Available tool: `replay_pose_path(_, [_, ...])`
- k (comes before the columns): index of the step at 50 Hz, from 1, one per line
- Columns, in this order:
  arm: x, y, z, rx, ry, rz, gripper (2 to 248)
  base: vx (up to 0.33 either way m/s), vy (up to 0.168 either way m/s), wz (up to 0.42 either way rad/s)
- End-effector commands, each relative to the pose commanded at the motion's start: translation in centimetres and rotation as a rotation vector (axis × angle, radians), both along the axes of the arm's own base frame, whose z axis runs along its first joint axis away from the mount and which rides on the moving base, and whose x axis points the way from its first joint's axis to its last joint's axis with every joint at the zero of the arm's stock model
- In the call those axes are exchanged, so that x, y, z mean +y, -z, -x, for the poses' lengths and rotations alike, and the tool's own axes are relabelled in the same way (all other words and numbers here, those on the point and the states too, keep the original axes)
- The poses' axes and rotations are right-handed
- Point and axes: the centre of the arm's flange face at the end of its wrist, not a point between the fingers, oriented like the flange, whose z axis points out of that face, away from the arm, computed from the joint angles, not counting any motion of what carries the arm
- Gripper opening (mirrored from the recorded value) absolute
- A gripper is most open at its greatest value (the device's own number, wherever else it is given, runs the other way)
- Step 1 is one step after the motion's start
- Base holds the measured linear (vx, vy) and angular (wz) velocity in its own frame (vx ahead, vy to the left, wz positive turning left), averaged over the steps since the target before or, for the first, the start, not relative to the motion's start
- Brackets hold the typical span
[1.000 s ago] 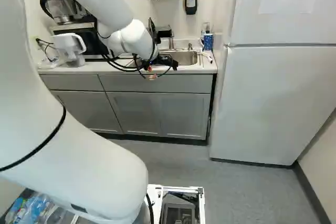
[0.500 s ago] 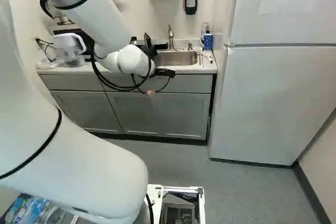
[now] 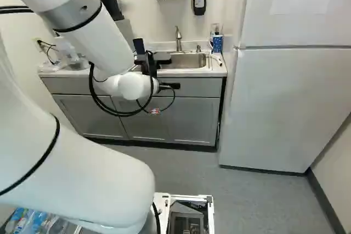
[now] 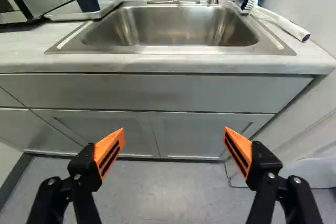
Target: Rinse the cup and place it in the tray
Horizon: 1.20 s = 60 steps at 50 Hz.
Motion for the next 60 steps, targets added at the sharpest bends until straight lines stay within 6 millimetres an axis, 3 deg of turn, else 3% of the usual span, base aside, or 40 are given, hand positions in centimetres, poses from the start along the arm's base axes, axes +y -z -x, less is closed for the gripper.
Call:
replay_pose_path(31, [0.7,3.5,4.5,-0.094,-0.016,-0.001,247,0.000,0.000,0.000])
replay_pose_path(60, [1.0,5.1,6.8,-0.139,-0.024,-0.001,247,0.000,0.000,0.000])
